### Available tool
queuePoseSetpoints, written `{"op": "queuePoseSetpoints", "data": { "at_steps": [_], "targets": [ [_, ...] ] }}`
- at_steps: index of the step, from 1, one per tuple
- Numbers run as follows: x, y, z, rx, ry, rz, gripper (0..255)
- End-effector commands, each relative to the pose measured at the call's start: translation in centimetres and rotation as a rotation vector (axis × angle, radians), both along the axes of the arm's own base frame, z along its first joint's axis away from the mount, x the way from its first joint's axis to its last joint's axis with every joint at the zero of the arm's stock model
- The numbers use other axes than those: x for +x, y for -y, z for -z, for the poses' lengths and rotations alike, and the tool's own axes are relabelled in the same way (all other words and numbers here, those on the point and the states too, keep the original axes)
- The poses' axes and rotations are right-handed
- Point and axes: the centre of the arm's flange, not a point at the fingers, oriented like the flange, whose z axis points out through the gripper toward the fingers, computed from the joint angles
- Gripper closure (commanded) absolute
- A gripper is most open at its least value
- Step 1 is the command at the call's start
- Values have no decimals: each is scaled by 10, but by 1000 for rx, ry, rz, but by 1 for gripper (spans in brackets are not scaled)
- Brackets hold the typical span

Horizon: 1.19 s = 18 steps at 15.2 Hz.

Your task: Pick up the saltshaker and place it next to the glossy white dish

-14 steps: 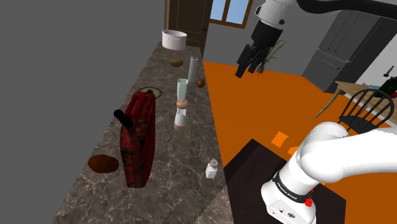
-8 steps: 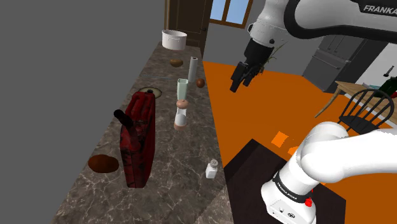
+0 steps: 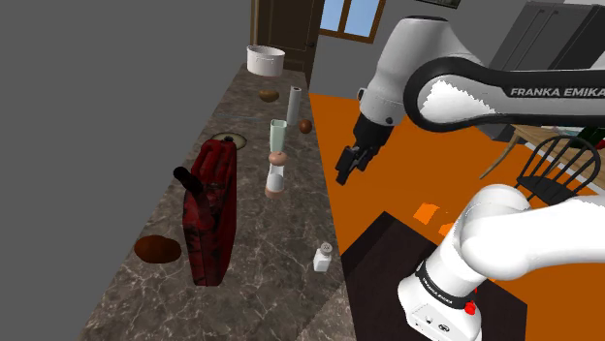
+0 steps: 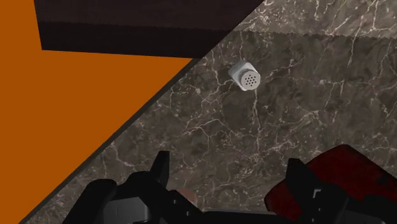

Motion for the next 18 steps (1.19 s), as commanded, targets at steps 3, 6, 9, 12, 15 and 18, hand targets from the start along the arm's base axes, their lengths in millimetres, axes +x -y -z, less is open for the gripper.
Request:
{"op": "queuePoseSetpoints", "data": {
  "at_steps": [3, 6, 9, 12, 15, 18],
  "targets": [
    [-6, -17, 50, -5, -21, -1, 0],
    [-12, -30, 86, -9, -37, -2, 0],
    [-18, -43, 123, -13, -54, -3, 0],
    [-25, -57, 159, -17, -70, -4, 0],
    [-28, -62, 179, -19, -77, -4, 0],
    [-28, -62, 195, -19, -77, -4, 0]
  ]
}}
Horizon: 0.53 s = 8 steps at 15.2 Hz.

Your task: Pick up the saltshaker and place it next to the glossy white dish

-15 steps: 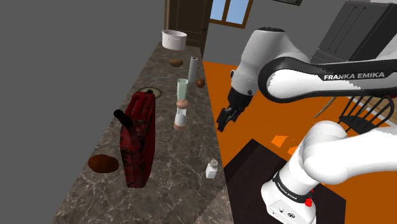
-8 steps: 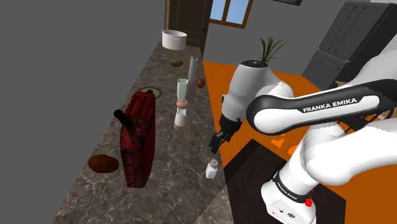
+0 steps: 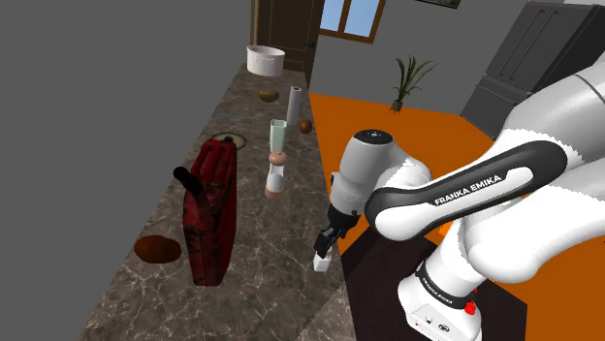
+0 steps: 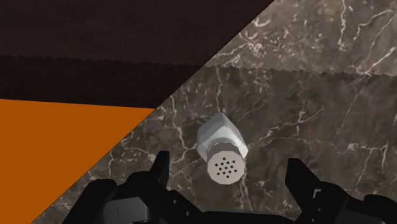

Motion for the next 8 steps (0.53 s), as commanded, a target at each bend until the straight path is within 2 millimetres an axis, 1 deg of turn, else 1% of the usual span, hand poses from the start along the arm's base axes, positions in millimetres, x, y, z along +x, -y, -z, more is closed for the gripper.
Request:
{"op": "queuePoseSetpoints", "data": {
  "at_steps": [1, 3, 8],
  "targets": [
    [0, -1, 10, 0, 1, 0, 0],
    [0, -1, 24, 0, 1, 0, 0],
    [0, -1, 24, 0, 1, 0, 0]
  ]
}}
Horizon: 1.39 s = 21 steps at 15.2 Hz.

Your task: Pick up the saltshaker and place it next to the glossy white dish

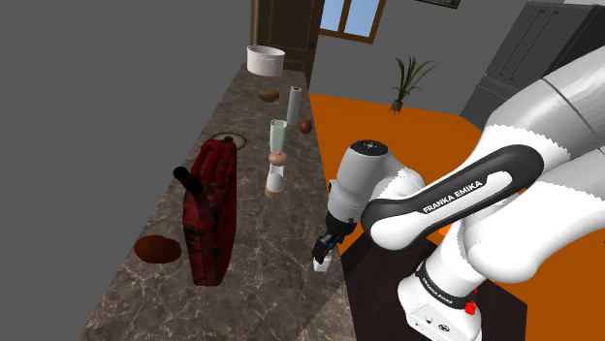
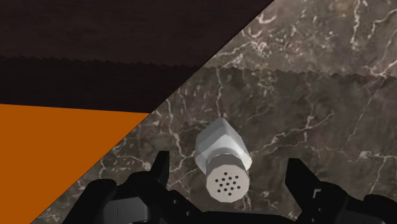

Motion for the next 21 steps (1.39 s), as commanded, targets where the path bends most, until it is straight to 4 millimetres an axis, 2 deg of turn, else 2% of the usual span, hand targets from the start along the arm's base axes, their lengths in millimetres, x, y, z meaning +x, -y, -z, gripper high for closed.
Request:
{"op": "queuePoseSetpoints", "data": {
  "at_steps": [1, 3, 4, 13, 21],
  "targets": [
    [0, 0, 0, 0, 0, 0, 0],
    [0, 0, 0, 0, 0, 0, 0],
    [0, 0, 0, 0, 0, 0, 255],
    [0, 0, 0, 0, 0, 0, 255],
    [0, 0, -42, 0, 0, 0, 255]
  ]
}}
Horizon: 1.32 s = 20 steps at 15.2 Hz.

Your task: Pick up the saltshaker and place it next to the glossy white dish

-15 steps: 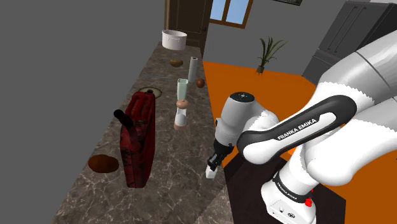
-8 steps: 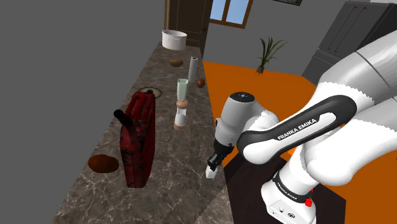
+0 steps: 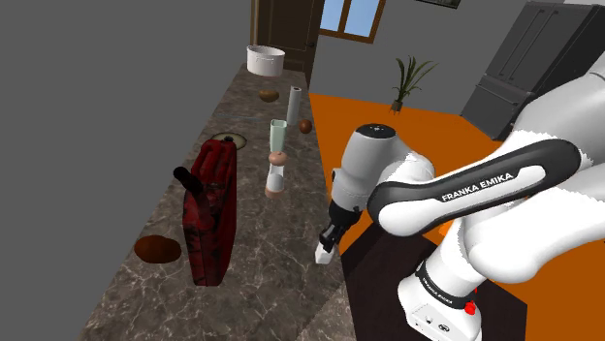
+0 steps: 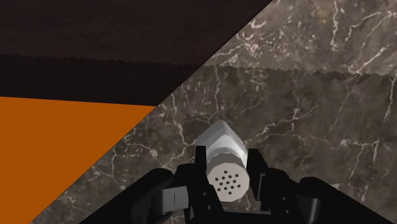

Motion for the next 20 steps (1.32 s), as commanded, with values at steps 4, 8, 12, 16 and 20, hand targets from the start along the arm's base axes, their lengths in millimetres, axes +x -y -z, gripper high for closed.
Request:
{"op": "queuePoseSetpoints", "data": {
  "at_steps": [4, 8, 12, 16, 20],
  "targets": [
    [0, 0, -26, 0, -1, 0, 255],
    [0, 0, -48, 0, -1, 0, 255],
    [0, 0, -69, 0, -1, 0, 255],
    [0, 0, -90, 0, -1, 0, 255],
    [0, 0, -111, 0, -1, 0, 255]
  ]
}}
